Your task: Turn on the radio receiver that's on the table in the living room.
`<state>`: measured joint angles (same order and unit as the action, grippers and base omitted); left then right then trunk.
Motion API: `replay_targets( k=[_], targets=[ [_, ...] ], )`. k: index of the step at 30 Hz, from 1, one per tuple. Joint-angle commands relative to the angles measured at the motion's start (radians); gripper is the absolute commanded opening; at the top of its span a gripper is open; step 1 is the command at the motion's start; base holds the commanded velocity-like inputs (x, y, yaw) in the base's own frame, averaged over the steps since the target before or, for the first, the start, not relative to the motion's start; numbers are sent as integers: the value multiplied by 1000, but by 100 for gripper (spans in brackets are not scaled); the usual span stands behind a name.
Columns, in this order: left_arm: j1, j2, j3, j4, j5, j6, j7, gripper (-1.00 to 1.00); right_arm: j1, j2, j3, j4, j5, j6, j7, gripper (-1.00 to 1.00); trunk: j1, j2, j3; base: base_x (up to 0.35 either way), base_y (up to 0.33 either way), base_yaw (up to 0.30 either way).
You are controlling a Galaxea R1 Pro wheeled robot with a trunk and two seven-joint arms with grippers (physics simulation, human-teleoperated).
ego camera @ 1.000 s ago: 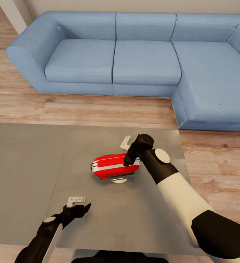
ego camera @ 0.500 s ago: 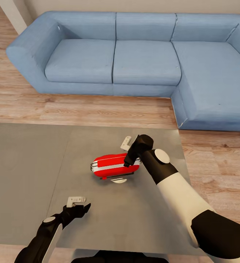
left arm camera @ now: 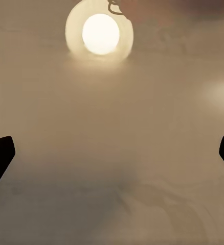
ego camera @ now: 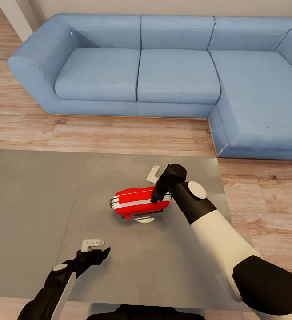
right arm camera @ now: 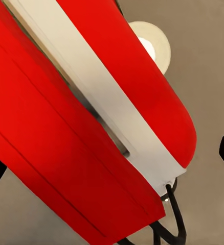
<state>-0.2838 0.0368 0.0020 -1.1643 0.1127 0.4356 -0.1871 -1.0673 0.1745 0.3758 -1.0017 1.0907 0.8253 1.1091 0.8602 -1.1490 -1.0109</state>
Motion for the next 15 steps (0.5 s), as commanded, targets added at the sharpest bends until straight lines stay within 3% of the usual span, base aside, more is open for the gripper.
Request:
replay_targets(
  k=[1, 2, 15],
  targets=[
    [0, 0, 0, 0, 0, 0, 0, 100, 0, 0, 0, 0, 0, 0, 0, 100, 0, 0, 0, 0, 0, 0],
    [0, 0, 1, 0, 1, 0, 0, 100, 0, 0, 1, 0, 0, 0, 0, -100, 0, 0, 0, 0, 0, 0],
    [0, 0, 1, 0, 1, 0, 0, 100, 0, 0, 6, 14, -1, -12, 0, -100, 0, 0, 0, 0, 0, 0]
  ],
)
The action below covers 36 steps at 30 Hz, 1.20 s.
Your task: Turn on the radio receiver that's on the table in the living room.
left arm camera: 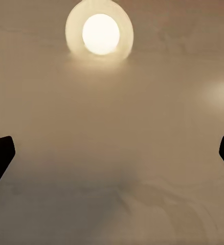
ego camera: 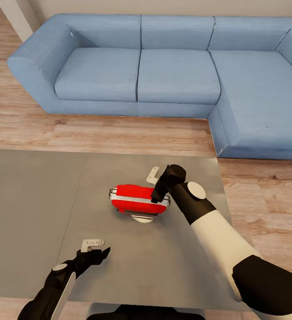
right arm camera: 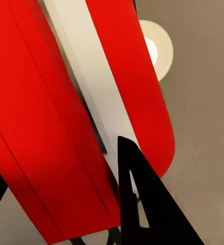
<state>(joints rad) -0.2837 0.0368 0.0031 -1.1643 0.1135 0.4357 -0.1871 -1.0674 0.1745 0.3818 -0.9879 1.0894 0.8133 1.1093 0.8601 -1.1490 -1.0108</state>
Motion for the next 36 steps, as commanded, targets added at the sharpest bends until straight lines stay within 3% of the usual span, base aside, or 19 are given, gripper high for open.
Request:
replay_targets(
  k=[1, 8, 12, 13, 15, 36],
  targets=[
    [0, 0, 0, 0, 0, 0, 0, 100, 0, 0, 0, 0, 0, 0, 0, -100, 0, 0, 0, 0, 0, 0],
    [0, 0, 0, 0, 0, 0, 0, 100, 0, 0, 0, -19, 0, -27, 1, -100, 0, 0, 0, 0, 0, 0],
    [0, 0, 0, 0, 0, 0, 0, 100, 1, 0, 1, -76, 0, -37, 10, -100, 0, 0, 0, 0, 0, 0],
    [0, 0, 0, 0, 0, -1, 0, 100, 1, 0, 34, -231, 4, -29, 45, -100, 0, 0, 0, 0, 0, 0],
    [0, 0, 0, 0, 0, -1, 0, 100, 1, 0, 42, -255, 7, -27, 48, -100, 0, 0, 0, 0, 0, 0],
    [0, 0, 0, 0, 1, -2, -2, 100, 1, 0, 49, -347, 19, -19, 83, -100, 0, 0, 0, 0, 0, 0]
  ],
)
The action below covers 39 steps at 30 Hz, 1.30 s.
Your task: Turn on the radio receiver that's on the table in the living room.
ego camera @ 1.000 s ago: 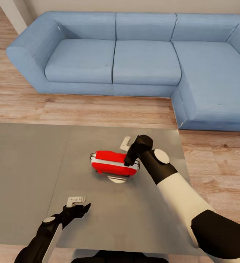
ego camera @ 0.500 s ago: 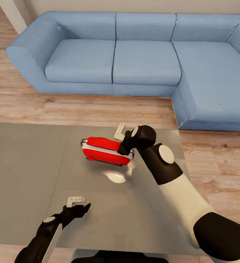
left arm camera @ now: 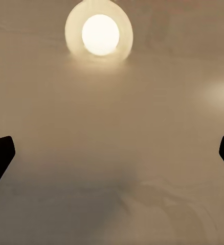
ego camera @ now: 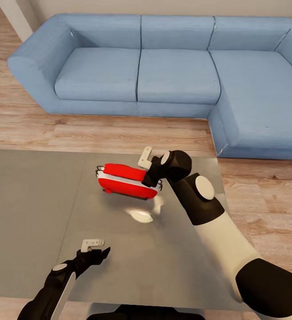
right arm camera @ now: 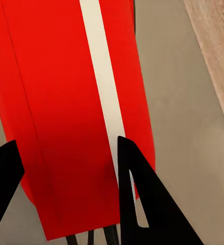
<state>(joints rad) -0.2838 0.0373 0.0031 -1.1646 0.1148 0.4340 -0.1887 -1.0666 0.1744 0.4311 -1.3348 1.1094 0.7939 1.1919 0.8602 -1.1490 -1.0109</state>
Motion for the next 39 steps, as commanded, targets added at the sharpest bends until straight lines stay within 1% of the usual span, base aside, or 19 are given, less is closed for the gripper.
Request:
replay_targets(
  k=[1, 3, 6, 9, 12, 17, 19, 20, 23, 25, 26, 30, 32, 33, 34, 35, 36, 37, 39],
  targets=[
    [0, 0, 0, 0, 0, 0, 0, 100, 0, 0, 0, -2, -1, 0, 2, -100, 0, 0, 0, 0, 0, 0],
    [0, 0, 0, 0, 0, 0, 0, 100, 0, 0, 0, -11, -1, 1, 11, -100, 0, 0, 0, 0, 0, 0],
    [0, 0, 0, -1, 0, 0, 0, 100, -1, 0, 0, -54, 4, 1, 62, -100, 0, 0, 0, 0, 0, 0],
    [0, 0, 0, -1, -1, 0, 0, 100, 0, 0, -2, -94, 12, 1, 75, -100, 0, 0, 0, 0, 0, 0],
    [0, 0, 0, -1, -1, 0, 0, 100, -1, 0, -5, -135, 32, 1, 82, -100, 0, 0, 0, 0, 0, 0],
    [0, -1, 0, -3, 0, 1, -1, 100, -1, 0, -6, -181, 45, -1, 69, -100, 0, 0, 0, 0, 0, 0],
    [0, -2, -1, -4, 0, 2, -1, 100, -1, -13, -6, -186, 46, -2, 57, -100, 0, 0, 0, 0, 0, 0],
    [0, -3, -1, -7, 0, 3, -1, 100, -1, -33, -6, -190, 46, -4, 42, -100, 0, 0, 0, 0, 0, 0],
    [0, -6, -5, -36, 0, 7, -13, 100, 6, -83, -6, -196, 47, -7, -31, -100, 0, 0, 0, 0, 0, 0],
    [0, -9, -6, -92, 1, 22, -49, 100, 14, -109, -6, -197, 46, -8, -93, -100, 0, 0, 0, 0, 0, 0],
    [0, -10, -6, -128, 1, 45, -71, 100, 19, -118, -6, -198, 45, -9, -126, -100, 0, 0, 0, 0, 0, 0],
    [-6, -10, -6, -236, 1, 174, -120, 100, 54, -130, -8, -201, 39, -12, -248, -100, 0, 0, 0, 0, 0, 0],
    [-34, -11, -6, -277, 1, 252, -132, 100, 103, -133, -9, -202, 36, -28, -364, -100, 0, 0, 0, 0, 0, 0],
    [-54, -11, -6, -286, 1, 281, -135, 100, 132, -134, -9, -202, 36, -48, -432, -100, 0, 0, 0, 0, 0, 0],
    [-63, -11, -6, -289, 2, 294, -136, 100, 147, -135, -9, -202, 36, -62, -468, -100, 0, 0, 0, 0, 0, 0],
    [-80, -11, -6, -294, 2, 317, -138, 100, 176, -137, -9, -202, 35, -96, -539, -100, 0, 0, 0, 0, 0, 0],
    [-88, -11, -6, -295, 3, 328, -139, 100, 190, -138, -10, -203, 35, -115, -573, -100, 0, 0, 0, 0, 0, 0],
    [-113, -11, -6, -299, 5, 358, -140, 100, 231, -142, -10, -204, 35, -174, -665, -100, 0, 0, 0, 0, 0, 0],
    [-141, -11, -6, -300, 15, 387, -142, 100, 266, -150, -11, -206, 35, -222, -736, -100, 0, 0, 0, 0, 0, 0]
  ],
)
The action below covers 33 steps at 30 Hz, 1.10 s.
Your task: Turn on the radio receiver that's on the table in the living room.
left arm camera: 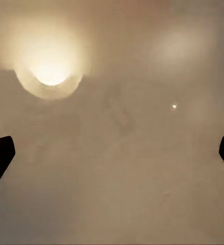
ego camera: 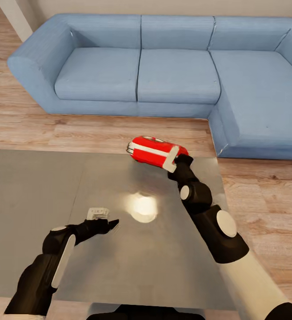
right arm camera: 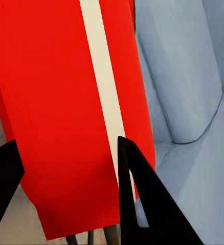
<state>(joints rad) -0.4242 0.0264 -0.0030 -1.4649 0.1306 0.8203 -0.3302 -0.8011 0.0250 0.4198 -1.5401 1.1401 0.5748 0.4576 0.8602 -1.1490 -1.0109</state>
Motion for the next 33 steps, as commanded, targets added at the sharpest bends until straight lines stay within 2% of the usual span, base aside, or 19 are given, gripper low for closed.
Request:
replay_targets(
  k=[1, 3, 7, 9, 10, 13, 15, 17, 20, 21, 22, 27, 28, 33],
  targets=[
    [-25, 0, 0, -1, 14, 29, 0, 100, 20, -10, 0, -2, 4, -25, -40, -100, 0, 0, 0, 0, 0, 0],
    [-69, 2, 1, -1, 43, 83, -1, 100, 47, -27, 1, -4, 4, -47, -91, -100, 0, 0, 0, 0, 0, 0],
    [-130, 7, 5, -1, 74, 152, -2, 100, 97, -44, 2, -5, 4, -64, -181, -100, 0, 0, 0, 0, 0, 0],
    [-161, 8, 7, -2, 86, 186, -3, 100, 149, -48, 3, -5, 4, -95, -282, -100, 0, 0, 0, 0, 0, 0],
    [-179, 8, 7, -2, 90, 200, -4, 100, 197, -50, 5, -5, 4, -136, -374, -100, 0, 0, 0, 0, 0, 0],
    [-205, 12, 8, -6, 101, 212, -4, 100, 306, -52, 7, -4, 8, -214, -557, -100, 0, 0, 0, 0, 0, 0],
    [-217, 26, 9, -8, 137, 216, -4, 100, 374, -60, 8, -1, 14, -239, -650, -100, 0, 0, 0, 0, 0, 0],
    [-228, 53, 10, -10, 202, 217, -5, 100, 412, -81, 9, 0, 18, -250, -701, -100, 0, 0, 0, 0, 0, 0],
    [-238, 135, 11, -11, 416, 218, -4, 100, 429, -103, 11, 3, 23, -253, -771, -100, 0, 0, 0, 0, 0, 0],
    [-242, 225, 11, -26, 651, 217, -2, 100, 473, -111, 73, 10, 68, -244, -894, -100, 0, 0, 0, 0, 0, 0],
    [-243, 231, 11, -33, 671, 217, -2, 100, 484, -111, 87, 11, 84, -240, -910, -100, 0, 0, 0, 0, 0, 0],
    [-268, 236, 12, -46, 708, 217, 0, 100, 546, -112, 144, 38, 156, -208, -956, -100, 0, 0, 0, 0, 0, 0],
    [-272, 235, 12, -47, 711, 217, 0, 100, 549, -112, 148, 41, 159, -207, -962, -100, 0, 0, 0, 0, 0, 0],
    [-301, 228, 11, -48, 787, 217, 1, 100, 579, -112, 170, 126, 172, -203, -1060, -100, 0, 0, 0, 0, 0, 0]
  ],
)
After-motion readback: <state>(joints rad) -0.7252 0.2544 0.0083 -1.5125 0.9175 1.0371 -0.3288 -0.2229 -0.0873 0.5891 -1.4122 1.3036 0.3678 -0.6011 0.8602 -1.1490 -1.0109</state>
